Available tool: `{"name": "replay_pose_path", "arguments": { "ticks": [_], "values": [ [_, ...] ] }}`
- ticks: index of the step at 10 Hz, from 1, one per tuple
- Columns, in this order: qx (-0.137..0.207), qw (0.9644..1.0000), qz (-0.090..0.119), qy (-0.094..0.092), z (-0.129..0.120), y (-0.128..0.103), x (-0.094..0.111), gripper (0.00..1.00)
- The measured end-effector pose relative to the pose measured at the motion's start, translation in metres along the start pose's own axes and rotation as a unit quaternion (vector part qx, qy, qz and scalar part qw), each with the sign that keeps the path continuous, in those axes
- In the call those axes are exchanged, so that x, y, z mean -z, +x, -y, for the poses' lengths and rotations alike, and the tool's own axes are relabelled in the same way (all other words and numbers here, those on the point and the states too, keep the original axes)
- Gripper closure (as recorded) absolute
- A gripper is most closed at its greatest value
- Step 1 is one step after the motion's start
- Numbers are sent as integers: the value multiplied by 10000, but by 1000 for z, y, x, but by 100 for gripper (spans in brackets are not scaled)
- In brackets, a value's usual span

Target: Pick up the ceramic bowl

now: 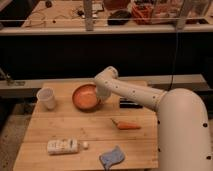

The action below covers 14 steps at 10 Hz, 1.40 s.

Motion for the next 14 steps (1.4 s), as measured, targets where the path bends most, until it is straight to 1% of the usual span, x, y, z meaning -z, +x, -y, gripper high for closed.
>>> {"name": "replay_pose_path", "arguments": {
  "ticks": [1, 2, 4, 7, 10, 12, 14],
  "values": [
    [29, 10000, -24, 1, 7, -1, -1, 93],
    [57, 10000, -47, 2, 9, -1, -2, 95],
    [91, 9999, -82, 2, 9, -1, -2, 95],
    [148, 9998, -109, 40, 17, 0, -3, 95],
    [200, 9997, -160, 55, 18, 5, -4, 95],
    [209, 9995, -201, 83, 26, 11, -8, 95],
    [235, 9994, -233, 112, 32, 15, -12, 100]
  ]
}}
